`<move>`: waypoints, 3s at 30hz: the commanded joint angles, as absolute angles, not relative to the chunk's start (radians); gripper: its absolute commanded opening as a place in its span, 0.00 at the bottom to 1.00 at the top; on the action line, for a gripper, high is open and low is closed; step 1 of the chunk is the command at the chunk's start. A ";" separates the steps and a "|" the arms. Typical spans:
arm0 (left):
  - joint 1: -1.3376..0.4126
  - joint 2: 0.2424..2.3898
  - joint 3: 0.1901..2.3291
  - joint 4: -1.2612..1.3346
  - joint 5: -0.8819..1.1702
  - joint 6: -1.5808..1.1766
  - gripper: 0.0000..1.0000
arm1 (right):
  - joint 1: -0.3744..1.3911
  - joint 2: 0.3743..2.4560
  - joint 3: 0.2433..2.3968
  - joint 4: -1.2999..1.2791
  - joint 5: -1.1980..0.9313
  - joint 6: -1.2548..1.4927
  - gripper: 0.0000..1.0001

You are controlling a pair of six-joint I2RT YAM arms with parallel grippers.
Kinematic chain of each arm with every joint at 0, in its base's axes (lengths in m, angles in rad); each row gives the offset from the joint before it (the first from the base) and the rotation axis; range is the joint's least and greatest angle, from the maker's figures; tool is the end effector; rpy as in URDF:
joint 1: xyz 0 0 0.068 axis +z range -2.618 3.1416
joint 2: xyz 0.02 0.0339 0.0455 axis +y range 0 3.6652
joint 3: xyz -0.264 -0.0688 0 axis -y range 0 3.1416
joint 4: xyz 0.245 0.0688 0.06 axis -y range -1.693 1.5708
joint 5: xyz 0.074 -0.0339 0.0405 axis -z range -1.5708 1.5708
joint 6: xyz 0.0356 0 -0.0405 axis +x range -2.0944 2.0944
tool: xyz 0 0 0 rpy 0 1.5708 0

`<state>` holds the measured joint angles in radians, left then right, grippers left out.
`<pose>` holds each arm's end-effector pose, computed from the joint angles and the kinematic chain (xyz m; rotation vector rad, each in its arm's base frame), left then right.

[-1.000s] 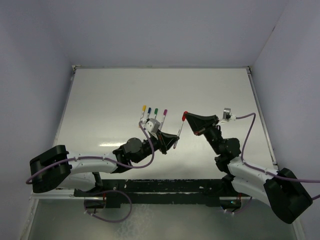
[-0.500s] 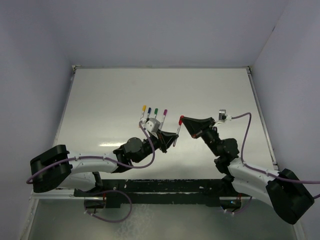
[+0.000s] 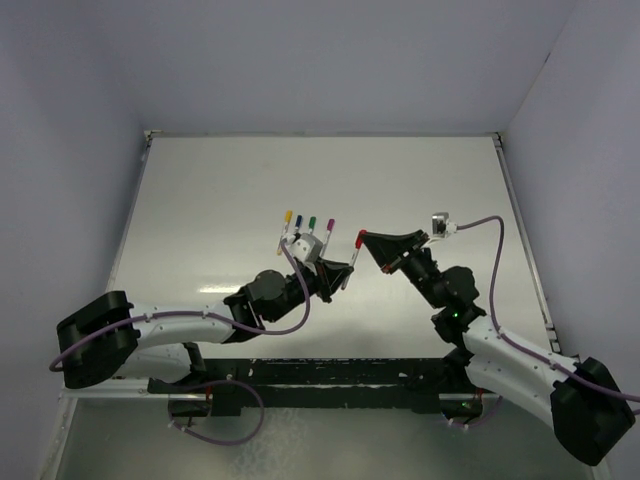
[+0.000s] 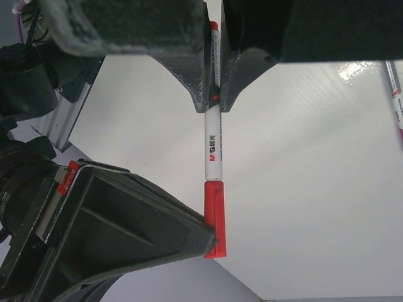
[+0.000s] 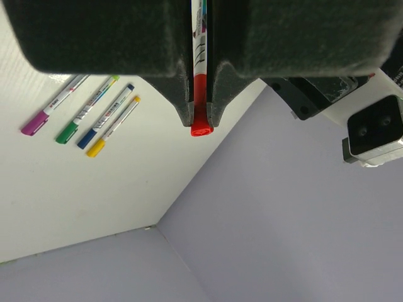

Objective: Insert the pens into the pen caps

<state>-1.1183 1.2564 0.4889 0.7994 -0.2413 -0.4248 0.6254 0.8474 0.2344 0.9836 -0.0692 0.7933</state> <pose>0.1234 -0.2345 0.2411 0.3602 1.5940 -1.0263 0.1463 0.1087 0.2592 0.0435 1.3023 1.2729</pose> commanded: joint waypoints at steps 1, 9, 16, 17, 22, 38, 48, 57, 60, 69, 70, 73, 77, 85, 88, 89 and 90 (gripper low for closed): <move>-1.078 1.195 0.580 0.937 -0.255 -0.387 0.00 | 0.635 0.849 0.282 0.735 -0.150 0.695 0.00; -1.050 1.185 0.589 0.947 -0.237 -0.374 0.00 | 0.634 0.884 0.295 0.673 -0.170 0.672 0.00; -1.042 1.181 0.615 0.957 -0.238 -0.353 0.00 | 0.635 0.951 0.293 0.675 -0.206 0.670 0.00; -1.040 1.185 0.621 0.960 -0.239 -0.349 0.00 | 0.635 0.959 0.292 0.675 -0.209 0.669 0.00; -1.014 1.194 0.655 1.014 -0.221 -0.356 0.00 | 0.637 0.982 0.281 0.680 -0.226 0.664 0.00; -0.957 1.197 0.787 1.020 -0.175 -0.294 0.00 | 0.745 1.076 0.313 0.500 -0.112 0.620 0.00; -0.945 1.185 0.734 0.958 -0.147 -0.334 0.00 | 0.749 1.073 0.350 0.486 -0.035 0.623 0.00; -0.945 1.229 0.596 0.814 -0.112 -0.432 0.00 | 0.750 1.022 0.470 0.420 0.164 0.633 0.38; -0.945 1.254 0.554 0.801 -0.124 -0.451 0.00 | 0.749 1.001 0.509 0.362 0.251 0.636 0.60; -0.945 1.419 0.564 0.780 -0.168 -0.427 0.00 | 0.750 0.835 0.474 0.213 0.407 0.692 0.75; -0.943 1.440 0.576 0.776 -0.169 -0.425 0.00 | 0.749 0.817 0.470 0.174 0.430 0.714 0.75; -0.942 1.505 0.614 0.779 -0.160 -0.422 0.00 | 0.749 0.765 0.443 0.107 0.471 0.758 0.75; -0.941 1.560 0.639 0.806 -0.137 -0.433 0.00 | 0.749 0.702 0.408 0.073 0.489 0.776 0.76; -0.939 1.557 0.621 0.804 -0.119 -0.443 0.00 | 0.749 0.720 0.434 -0.030 0.572 0.847 0.75; -0.939 1.576 0.642 0.769 -0.082 -0.437 0.00 | 0.749 0.753 0.452 -0.060 0.590 0.868 0.75; -0.939 1.592 0.661 0.742 -0.060 -0.430 0.00 | 0.749 0.761 0.456 -0.067 0.597 0.876 0.75; -0.940 1.610 0.678 0.713 -0.034 -0.423 0.02 | 0.750 0.763 0.458 -0.070 0.602 0.880 0.75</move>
<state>-0.9432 1.5738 0.6033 0.7380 -0.1184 -0.4343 0.7460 0.7467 0.4057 -0.0284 0.5343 0.8307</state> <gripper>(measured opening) 0.002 0.754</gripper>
